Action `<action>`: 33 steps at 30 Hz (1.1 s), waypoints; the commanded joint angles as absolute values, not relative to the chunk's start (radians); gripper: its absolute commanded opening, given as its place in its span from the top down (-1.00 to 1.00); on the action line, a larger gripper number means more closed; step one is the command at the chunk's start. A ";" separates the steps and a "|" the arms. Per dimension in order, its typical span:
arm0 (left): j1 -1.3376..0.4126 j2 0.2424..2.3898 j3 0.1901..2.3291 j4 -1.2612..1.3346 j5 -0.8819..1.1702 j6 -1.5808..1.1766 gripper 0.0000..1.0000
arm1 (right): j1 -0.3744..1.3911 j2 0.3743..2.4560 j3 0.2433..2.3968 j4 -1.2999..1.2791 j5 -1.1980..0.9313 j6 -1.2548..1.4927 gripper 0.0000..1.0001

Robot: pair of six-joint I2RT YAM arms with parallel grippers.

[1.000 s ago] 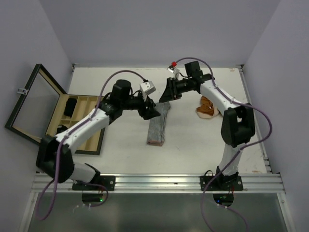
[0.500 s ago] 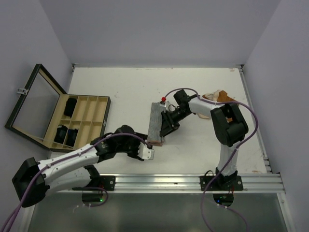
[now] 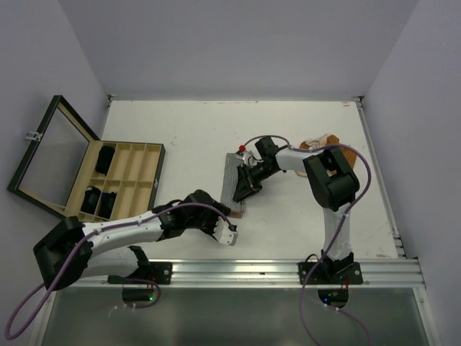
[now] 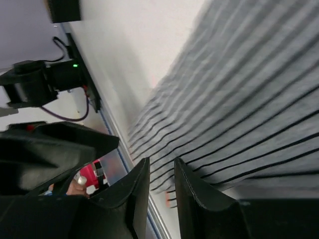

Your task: Roll the underwear

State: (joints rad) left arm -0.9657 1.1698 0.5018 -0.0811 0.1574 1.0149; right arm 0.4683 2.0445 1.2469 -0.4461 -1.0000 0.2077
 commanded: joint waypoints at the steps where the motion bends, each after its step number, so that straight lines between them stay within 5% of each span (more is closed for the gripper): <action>1: -0.974 1.207 0.515 -0.028 0.227 1.107 -0.23 | 0.477 2.143 1.275 -0.458 -0.925 0.186 0.41; 6: -0.973 1.299 0.548 -0.038 0.258 1.161 -0.06 | 0.477 2.289 1.325 -0.589 -0.864 0.095 0.53; 21: -0.973 1.503 0.549 0.080 0.221 1.117 0.36 | 0.477 2.293 1.347 -0.638 -0.827 0.048 0.58; 29: -0.973 1.483 0.606 -0.095 0.270 0.980 1.00 | 0.477 2.263 1.361 -0.657 -0.804 0.029 0.65; 33: -0.968 1.483 0.682 -0.279 0.330 0.919 1.00 | 0.472 2.168 1.355 -0.643 -0.810 0.008 0.50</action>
